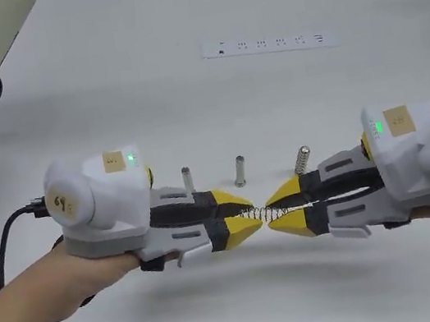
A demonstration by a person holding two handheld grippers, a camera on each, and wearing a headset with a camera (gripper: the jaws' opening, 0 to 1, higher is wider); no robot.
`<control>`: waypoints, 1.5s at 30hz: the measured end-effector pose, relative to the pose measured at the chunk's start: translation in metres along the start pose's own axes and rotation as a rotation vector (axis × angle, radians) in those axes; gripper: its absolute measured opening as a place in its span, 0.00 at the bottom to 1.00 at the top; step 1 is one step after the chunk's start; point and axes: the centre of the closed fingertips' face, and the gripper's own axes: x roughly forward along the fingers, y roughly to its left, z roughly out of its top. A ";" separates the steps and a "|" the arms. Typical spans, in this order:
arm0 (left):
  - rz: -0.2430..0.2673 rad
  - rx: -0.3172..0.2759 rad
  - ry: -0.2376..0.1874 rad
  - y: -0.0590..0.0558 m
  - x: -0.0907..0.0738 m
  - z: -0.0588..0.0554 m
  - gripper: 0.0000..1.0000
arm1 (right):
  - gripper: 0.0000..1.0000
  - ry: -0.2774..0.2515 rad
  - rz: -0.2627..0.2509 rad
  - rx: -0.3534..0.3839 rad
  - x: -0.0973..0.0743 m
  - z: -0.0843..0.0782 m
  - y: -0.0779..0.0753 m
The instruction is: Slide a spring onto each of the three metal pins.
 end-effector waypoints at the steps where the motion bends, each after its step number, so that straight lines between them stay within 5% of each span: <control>1: -0.001 0.004 0.001 0.000 0.000 0.000 0.04 | 0.08 0.002 0.001 -0.006 0.000 0.000 0.000; 19: -0.010 -0.007 0.003 -0.004 -0.002 0.002 0.03 | 0.10 0.005 -0.002 0.072 -0.003 -0.002 0.000; 45: -0.019 -0.031 0.004 -0.004 -0.003 -0.003 0.03 | 0.08 0.038 0.009 0.012 -0.006 -0.001 0.004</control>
